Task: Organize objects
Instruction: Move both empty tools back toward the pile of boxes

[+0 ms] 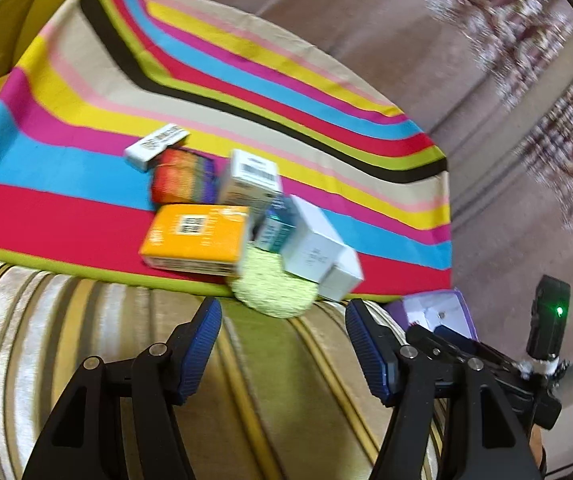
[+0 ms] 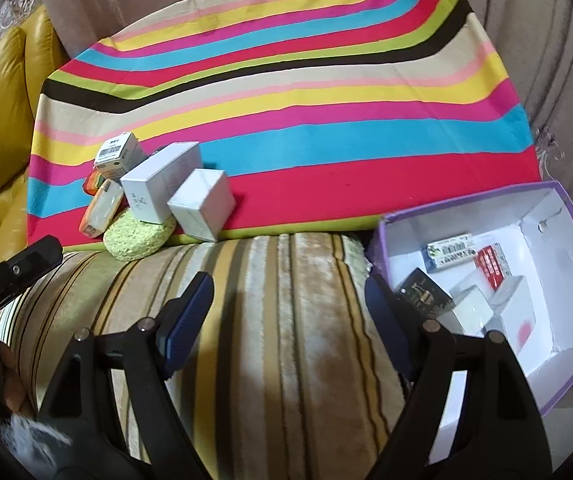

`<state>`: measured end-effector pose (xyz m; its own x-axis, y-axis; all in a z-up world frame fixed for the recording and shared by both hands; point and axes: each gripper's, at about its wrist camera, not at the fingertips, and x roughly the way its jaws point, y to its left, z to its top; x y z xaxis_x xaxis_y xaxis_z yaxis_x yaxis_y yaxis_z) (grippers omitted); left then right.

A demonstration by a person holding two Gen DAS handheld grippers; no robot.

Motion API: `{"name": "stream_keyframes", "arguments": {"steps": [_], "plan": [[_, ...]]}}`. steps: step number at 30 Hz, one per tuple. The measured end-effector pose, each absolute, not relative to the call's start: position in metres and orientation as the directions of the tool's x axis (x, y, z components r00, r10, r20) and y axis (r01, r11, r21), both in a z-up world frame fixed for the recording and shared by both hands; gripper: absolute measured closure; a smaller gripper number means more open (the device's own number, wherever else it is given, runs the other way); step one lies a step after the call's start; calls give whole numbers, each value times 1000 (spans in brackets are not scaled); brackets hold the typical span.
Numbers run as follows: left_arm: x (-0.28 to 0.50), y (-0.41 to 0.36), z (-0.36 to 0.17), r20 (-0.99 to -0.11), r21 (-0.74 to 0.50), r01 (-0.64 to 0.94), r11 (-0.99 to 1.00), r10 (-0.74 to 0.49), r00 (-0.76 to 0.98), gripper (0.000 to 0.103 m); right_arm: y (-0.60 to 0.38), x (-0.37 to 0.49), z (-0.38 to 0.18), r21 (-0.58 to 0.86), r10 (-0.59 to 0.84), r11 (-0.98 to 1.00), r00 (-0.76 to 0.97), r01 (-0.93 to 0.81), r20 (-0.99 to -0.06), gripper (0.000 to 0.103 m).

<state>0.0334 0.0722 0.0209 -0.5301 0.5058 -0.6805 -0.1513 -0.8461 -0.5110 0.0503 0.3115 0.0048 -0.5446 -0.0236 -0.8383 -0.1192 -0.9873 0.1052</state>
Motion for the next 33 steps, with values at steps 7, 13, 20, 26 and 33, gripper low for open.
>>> {"name": "stream_keyframes", "arguments": {"steps": [7,13,20,26,33], "plan": [[20,51,18,-707,-476,-93,-875,443,-550,25,303,36,-1,102,-34,-990,-534,-97,-844,22],[0,48,11,-738,-458,-93,-884,436,-515,21,292,23,-5,96,-46,-993,-523,-70,-851,22],[-23,45,0,-775,-444,-81,-892,428,-466,21,283,6,-10,95,-55,-994,-515,-52,-855,22],[-35,45,-7,-784,-451,-72,-890,433,-444,20,273,-8,-13,95,-68,-995,-507,-27,-859,22],[-41,45,-13,-790,-459,-70,-886,443,-424,20,263,-22,-17,90,-72,-996,-499,-13,-864,22]]}}
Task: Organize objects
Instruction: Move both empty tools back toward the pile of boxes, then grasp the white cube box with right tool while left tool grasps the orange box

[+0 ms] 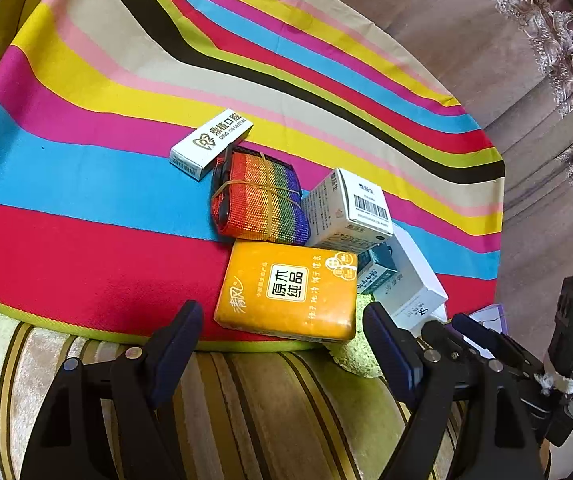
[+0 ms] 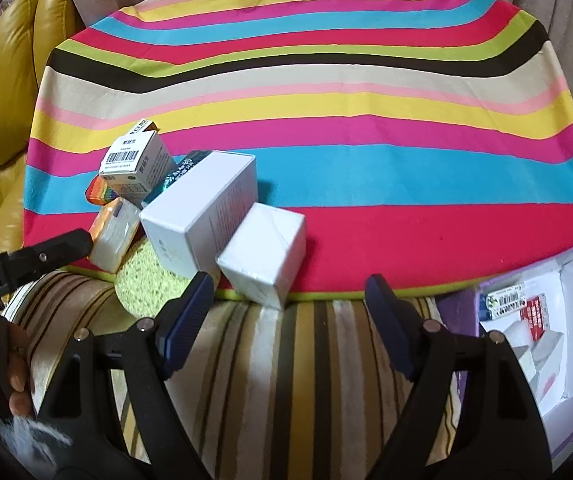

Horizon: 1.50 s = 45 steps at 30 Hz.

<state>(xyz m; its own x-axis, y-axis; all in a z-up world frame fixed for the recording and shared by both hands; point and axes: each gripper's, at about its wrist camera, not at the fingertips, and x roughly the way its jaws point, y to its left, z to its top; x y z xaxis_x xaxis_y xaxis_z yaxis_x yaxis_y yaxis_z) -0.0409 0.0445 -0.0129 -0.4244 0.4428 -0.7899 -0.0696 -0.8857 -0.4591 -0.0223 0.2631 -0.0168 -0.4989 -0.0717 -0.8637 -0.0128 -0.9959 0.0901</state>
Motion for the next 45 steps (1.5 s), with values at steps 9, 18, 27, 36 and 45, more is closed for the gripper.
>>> {"name": "stream_keyframes", "arguments": {"steps": [9,18,27,36,45], "plan": [[-47,49,-19,-798,-460,-75,-885,449,-401,20,264,-39,-25,79,-53,-996,-480,-34,-876,22],[-52,55,-23,-799,-470,-87,-879,465,-381,20,267,-46,-32,70,-39,-996,-471,-49,-881,36],[-60,61,-28,-801,-476,-99,-874,477,-363,24,277,-50,-39,123,-81,-991,-466,-61,-881,48],[-58,59,-27,-798,-469,-113,-876,475,-369,26,284,-43,-38,148,-110,-988,-448,-49,-887,62],[-57,57,-26,-800,-463,-116,-879,471,-372,26,313,-26,-23,159,-76,-978,-490,-131,-869,30]]}}
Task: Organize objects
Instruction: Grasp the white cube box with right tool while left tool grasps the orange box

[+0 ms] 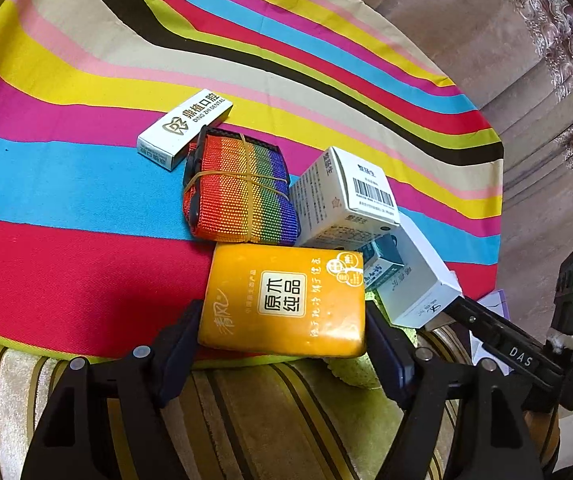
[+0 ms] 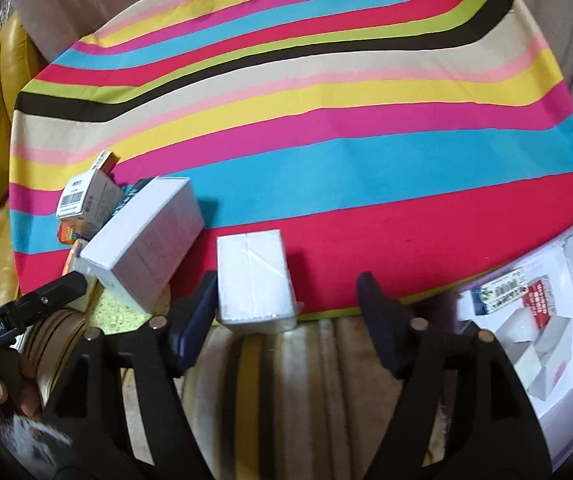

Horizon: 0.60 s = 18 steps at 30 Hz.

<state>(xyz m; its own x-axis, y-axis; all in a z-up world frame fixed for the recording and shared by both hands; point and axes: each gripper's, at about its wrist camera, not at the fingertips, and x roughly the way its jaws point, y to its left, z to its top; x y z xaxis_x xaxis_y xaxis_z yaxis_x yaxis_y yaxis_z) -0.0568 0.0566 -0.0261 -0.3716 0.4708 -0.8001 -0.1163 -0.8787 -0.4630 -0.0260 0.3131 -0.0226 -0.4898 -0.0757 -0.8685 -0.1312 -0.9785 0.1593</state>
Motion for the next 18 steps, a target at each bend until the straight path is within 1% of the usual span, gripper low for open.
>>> {"name": "stream_keyframes", "arguments": {"steps": [2,8,18], "plan": [[-57,57,-26,-800,-464,-116,-878,471,-372,26,321,-23,-21,177,-78,-972,-497,-155,-864,30],[-57,57,-26,-800,-462,-116,-879,470,-372,26,333,-16,-17,170,-50,-966,-506,-195,-861,30],[-58,55,-25,-804,-452,-122,-884,463,-374,27,329,-23,-21,144,-55,-978,-485,-147,-873,30]]}}
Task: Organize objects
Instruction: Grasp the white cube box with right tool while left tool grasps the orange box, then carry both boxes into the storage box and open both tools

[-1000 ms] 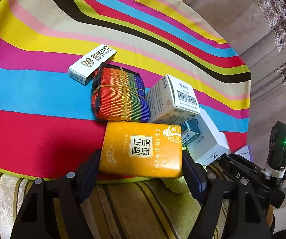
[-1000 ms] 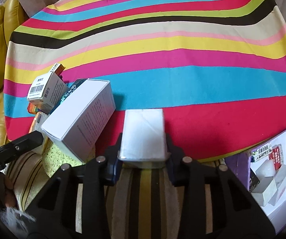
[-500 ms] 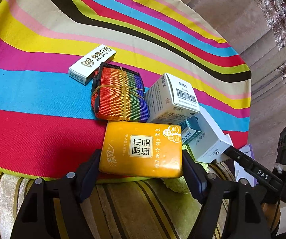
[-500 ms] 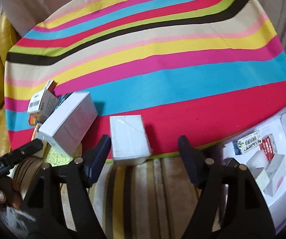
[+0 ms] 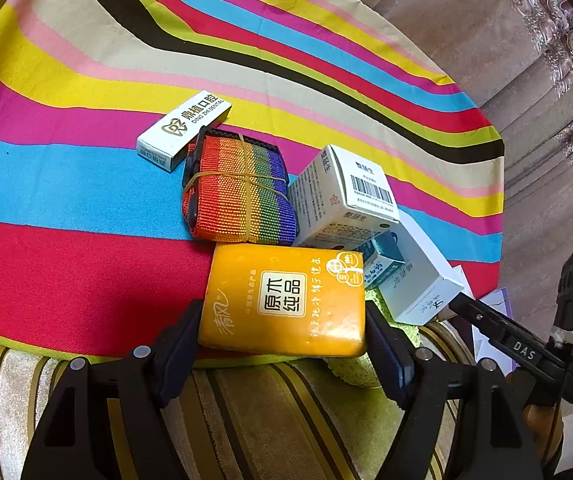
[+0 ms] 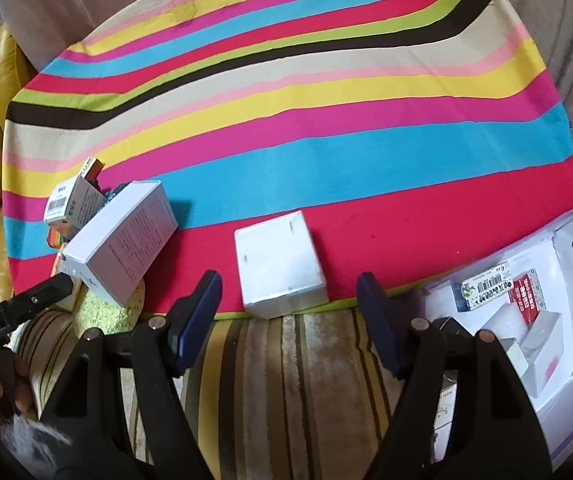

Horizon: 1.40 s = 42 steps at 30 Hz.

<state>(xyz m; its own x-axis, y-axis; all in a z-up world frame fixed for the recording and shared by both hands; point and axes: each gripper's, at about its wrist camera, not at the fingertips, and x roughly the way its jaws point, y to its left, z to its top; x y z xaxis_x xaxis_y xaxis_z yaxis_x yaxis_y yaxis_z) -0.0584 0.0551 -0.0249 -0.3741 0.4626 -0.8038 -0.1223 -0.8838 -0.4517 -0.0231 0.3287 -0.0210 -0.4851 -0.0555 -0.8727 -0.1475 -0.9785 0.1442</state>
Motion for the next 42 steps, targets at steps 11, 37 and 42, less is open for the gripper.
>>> {"name": "stream_keyframes", "arguments": {"steps": [11,37,42], "plan": [[-46,59,-13,-802,-398,-134,-908,415,-431,27,318,-39,-36,96,-47,-991,-443,-90,-895,58],[18,177,45,-743,-243,-409,-880,440,-504,27,395,46,-6,223,-80,-957,-568,-187,-819,58],[28,212,42,-756,-237,-477,-846,469,-456,27,433,66,-7,238,-46,-935,-574,-264,-818,58]]}}
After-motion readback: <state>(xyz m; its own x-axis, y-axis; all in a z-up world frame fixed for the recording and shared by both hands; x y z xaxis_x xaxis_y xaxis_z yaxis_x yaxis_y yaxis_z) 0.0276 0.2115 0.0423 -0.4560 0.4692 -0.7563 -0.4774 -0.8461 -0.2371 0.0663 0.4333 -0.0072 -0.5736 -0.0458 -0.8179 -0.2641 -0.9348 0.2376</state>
